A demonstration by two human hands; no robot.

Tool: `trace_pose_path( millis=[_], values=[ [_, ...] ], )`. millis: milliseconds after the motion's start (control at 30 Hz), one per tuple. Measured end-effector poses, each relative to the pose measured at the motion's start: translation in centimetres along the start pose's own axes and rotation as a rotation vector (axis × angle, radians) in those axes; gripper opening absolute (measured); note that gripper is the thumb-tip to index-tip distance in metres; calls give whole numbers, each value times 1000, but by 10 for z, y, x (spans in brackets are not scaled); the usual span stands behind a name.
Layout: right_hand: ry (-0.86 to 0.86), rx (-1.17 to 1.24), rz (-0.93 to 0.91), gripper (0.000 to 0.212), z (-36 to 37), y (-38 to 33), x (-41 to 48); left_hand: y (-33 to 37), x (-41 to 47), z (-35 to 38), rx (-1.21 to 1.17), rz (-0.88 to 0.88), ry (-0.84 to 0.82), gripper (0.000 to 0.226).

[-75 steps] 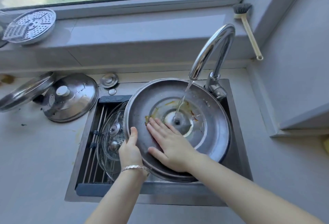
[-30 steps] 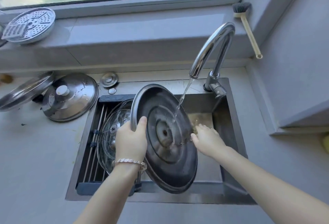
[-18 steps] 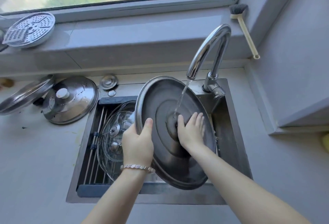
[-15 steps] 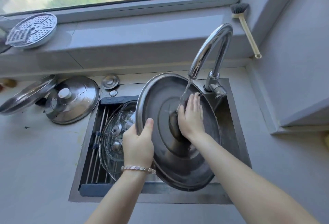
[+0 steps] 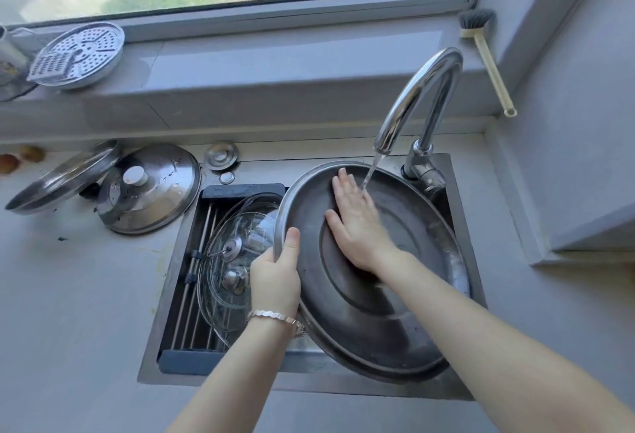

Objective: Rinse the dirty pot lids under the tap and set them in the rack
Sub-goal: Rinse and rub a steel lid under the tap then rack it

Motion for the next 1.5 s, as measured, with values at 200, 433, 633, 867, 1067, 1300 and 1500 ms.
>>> trace_pose_path(
  millis=[200, 433, 633, 867, 1067, 1300, 1500],
  values=[
    [-44, 24, -346, 65, 15, -24, -20, 1, 1, 4, -58, -23, 37, 29],
    [159, -97, 254, 67, -6, 57, 8, 13, 11, -20, 53, 178, 140, 45],
    [99, 20, 139, 69, 0, 4, 9, 1, 2, -1, -70, 47, 105, 48],
    [-96, -21, -484, 59, 9, -61, -55, -3, 19, -4, -143, 35, 164, 38],
    [-282, -250, -619, 59, 16, -4, -90, 1, 38, -29, -84, 188, 269, 56],
    [-171, -207, -651, 59, 16, -21, -82, 14, 40, -33, -35, 268, 319, 55],
    [-37, -13, -388, 60, 1, -52, -55, 7, 24, -21, -84, 247, 338, 45]
  ],
)
Point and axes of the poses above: each hand's wrist, its own x-axis towards the middle knuckle, its own z-axis out of the palm, y = z × x, the point moved 3 cm from there along x, towards the middle knuckle, and after that the axes turned 13 degrees about z, right-handed, at the moved point
